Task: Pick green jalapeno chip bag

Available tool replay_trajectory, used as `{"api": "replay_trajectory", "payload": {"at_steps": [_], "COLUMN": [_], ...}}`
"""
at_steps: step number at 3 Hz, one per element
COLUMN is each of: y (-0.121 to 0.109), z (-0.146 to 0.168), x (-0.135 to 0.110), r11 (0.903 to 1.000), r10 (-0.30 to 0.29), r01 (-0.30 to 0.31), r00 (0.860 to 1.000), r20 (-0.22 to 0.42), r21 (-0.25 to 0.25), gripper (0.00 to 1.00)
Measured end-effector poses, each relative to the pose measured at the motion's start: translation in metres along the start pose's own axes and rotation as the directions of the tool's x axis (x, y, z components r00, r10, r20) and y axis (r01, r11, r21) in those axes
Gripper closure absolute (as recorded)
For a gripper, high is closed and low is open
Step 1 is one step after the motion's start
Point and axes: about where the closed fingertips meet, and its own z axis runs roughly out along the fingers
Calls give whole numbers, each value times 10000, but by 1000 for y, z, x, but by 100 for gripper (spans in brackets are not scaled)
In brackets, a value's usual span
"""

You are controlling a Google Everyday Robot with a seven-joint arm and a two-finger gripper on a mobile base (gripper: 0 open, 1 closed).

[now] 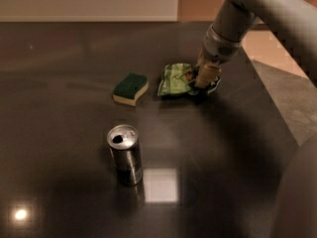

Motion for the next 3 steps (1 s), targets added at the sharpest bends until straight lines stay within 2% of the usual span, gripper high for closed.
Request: {"api": "replay_trajectory", "payload": {"at_steps": [1, 2, 3], "y": [12, 29, 45], "z": [-31, -62, -91], "x": [-16, -31, -45], "r11": [9985, 9929, 9817], "r10": [-552, -1192, -1905], "r01": [550, 1189, 1902], "r00": [9975, 9894, 9760], "r20": [449, 833, 1058], "r21": [73, 88, 131], "gripper": [100, 100, 100]}}
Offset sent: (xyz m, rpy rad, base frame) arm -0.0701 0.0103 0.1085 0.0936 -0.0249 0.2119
